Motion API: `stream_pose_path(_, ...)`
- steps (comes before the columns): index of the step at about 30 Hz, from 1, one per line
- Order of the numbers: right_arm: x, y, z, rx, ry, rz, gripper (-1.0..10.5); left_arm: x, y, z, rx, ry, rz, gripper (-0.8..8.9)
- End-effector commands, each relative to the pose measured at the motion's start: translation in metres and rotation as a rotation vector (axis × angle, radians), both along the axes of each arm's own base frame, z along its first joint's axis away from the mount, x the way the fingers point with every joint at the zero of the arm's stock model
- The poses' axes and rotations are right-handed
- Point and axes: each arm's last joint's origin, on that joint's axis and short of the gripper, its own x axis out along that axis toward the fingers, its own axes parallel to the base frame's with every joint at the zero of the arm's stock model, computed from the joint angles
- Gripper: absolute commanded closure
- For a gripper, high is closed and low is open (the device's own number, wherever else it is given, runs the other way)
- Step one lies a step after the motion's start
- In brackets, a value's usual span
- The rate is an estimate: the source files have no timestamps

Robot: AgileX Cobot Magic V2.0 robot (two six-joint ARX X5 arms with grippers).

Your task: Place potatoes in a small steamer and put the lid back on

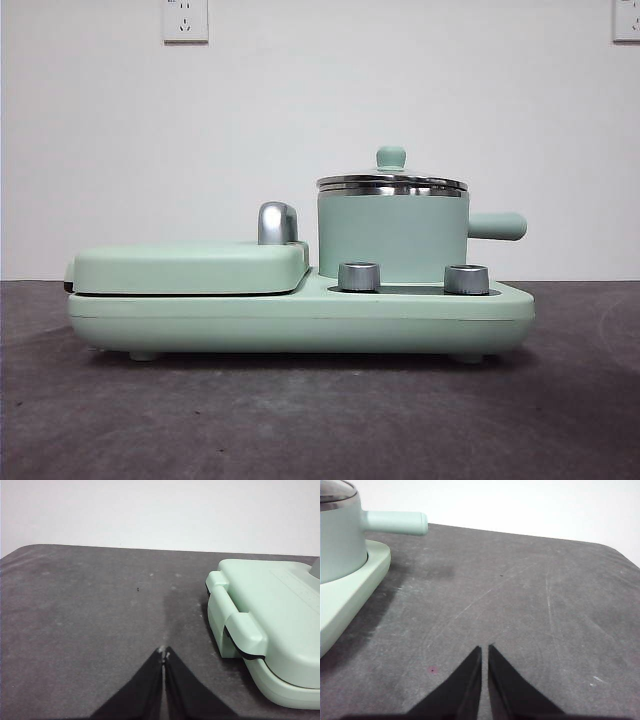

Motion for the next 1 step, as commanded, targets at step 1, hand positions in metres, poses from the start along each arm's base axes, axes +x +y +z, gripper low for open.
stream_pose_path(1, 0.0002, -0.0001, -0.0004, 0.011, -0.005, -0.003, 9.3, 0.0012, 0.0001, -0.0056, -0.005, 0.009, 0.0, 8.07)
